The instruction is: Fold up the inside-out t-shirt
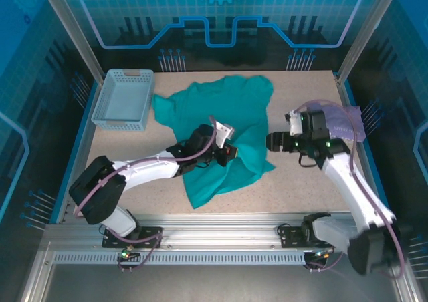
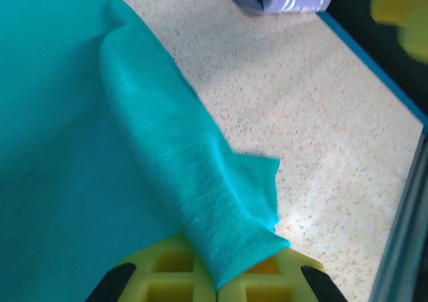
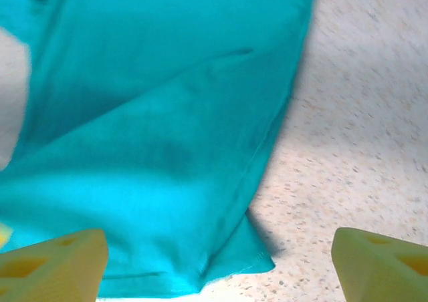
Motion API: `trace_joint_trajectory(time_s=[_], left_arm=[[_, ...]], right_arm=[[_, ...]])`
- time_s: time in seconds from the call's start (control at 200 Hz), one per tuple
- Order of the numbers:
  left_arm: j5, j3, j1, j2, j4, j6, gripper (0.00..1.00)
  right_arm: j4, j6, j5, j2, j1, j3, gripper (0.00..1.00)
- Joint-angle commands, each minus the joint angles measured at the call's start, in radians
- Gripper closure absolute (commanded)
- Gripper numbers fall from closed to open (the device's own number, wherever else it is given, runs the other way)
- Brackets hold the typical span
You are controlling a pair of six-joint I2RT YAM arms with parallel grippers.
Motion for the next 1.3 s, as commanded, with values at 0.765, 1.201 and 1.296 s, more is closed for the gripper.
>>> trace_joint_trajectory(time_s=[0.765, 1.201, 1.296], left_arm=[[0.175, 0.304, 0.094, -0.185, -0.556, 0.047, 1.00], [0.346, 0.322, 0.094, -0.278, -0.511, 0.034, 1.00], [0.366, 0.332, 0.092, -0.281, -0.467, 0.009, 1.00]], right_arm=[[1.336, -0.291, 0.587, 0.666, 0.737, -0.362, 0.50], [1.243, -0.287, 0.608, 0.675, 0.609, -0.303, 0.59], [1.207, -0.313, 0.651, 0.689, 0.627, -0.285, 0.58]])
